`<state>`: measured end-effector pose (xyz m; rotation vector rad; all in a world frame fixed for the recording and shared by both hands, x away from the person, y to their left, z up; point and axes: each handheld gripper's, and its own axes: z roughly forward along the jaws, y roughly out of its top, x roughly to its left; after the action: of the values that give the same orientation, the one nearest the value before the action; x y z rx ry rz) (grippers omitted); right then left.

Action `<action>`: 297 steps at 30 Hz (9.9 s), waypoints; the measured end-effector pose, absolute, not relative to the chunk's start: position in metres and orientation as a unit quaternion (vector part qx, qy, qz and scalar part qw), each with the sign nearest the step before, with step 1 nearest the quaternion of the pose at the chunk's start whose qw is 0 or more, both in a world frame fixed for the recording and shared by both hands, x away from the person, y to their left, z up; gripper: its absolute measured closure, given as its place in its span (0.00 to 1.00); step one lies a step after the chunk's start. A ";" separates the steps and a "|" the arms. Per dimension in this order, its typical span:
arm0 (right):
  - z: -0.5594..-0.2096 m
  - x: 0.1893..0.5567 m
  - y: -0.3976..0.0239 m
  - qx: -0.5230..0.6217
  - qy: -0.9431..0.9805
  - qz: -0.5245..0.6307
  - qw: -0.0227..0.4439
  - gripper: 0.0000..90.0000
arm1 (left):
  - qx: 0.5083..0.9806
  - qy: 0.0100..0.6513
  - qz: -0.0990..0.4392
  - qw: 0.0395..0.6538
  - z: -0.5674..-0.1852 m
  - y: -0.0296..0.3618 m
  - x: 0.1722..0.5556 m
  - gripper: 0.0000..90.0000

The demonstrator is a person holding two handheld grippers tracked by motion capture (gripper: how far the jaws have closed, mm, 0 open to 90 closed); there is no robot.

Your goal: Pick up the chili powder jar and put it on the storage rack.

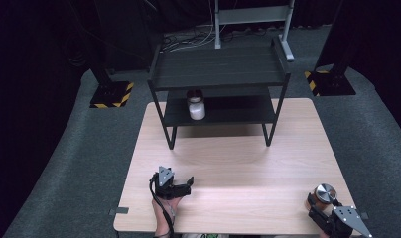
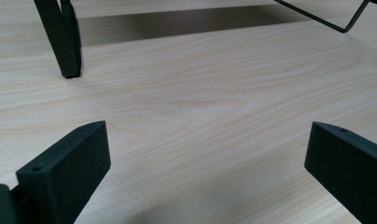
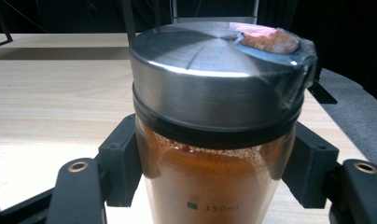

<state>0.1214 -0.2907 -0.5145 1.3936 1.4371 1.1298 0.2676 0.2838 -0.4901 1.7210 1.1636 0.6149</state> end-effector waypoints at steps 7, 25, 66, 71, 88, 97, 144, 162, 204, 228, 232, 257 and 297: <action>-0.498 0.121 -0.291 0.557 0.572 0.441 0.410 0.34 | 0.703 0.474 0.248 0.468 -0.490 0.284 0.268 0.00; -0.464 0.130 -0.289 0.556 0.589 0.430 0.399 0.34 | 0.696 0.471 0.241 0.485 -0.493 0.291 0.267 0.00; -0.421 0.180 -0.273 0.513 0.630 0.444 0.379 0.34 | 0.691 0.466 0.234 0.500 -0.497 0.297 0.267 0.00; -0.421 0.184 -0.268 0.506 0.638 0.443 0.375 0.34 | 0.692 0.465 0.235 0.500 -0.497 0.297 0.267 0.00; -0.417 0.192 -0.258 0.490 0.652 0.446 0.368 0.34 | 0.691 0.464 0.236 0.502 -0.497 0.297 0.266 0.00; -0.417 0.196 -0.253 0.480 0.662 0.447 0.363 0.34 | 0.691 0.463 0.234 0.503 -0.498 0.297 0.266 0.00; -0.407 0.209 -0.231 0.443 0.687 0.451 0.358 0.34 | 0.693 0.462 0.236 0.500 -0.497 0.296 0.266 0.01; -0.402 0.211 -0.227 0.432 0.691 0.453 0.360 0.34 | 0.694 0.461 0.237 0.499 -0.497 0.295 0.266 0.01; -0.390 0.226 -0.220 0.413 0.701 0.449 0.370 0.34 | 0.696 0.460 0.235 0.499 -0.496 0.296 0.267 0.01; -0.381 0.235 -0.215 0.398 0.703 0.454 0.376 0.34 | 0.695 0.460 0.234 0.501 -0.497 0.296 0.267 0.01; -0.380 0.237 -0.214 0.397 0.703 0.455 0.375 0.34 | 0.695 0.460 0.234 0.501 -0.497 0.296 0.267 0.01; -0.374 0.247 -0.211 0.388 0.703 0.458 0.381 0.34 | 0.696 0.457 0.235 0.501 -0.497 0.297 0.267 0.01; -0.365 0.264 -0.204 0.377 0.706 0.458 0.387 0.34 | 0.698 0.456 0.233 0.500 -0.496 0.296 0.268 0.01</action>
<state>0.2644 -0.2039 -0.3648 0.9592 1.7966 1.1670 0.2675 0.2965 -0.4964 1.6883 1.1040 0.5644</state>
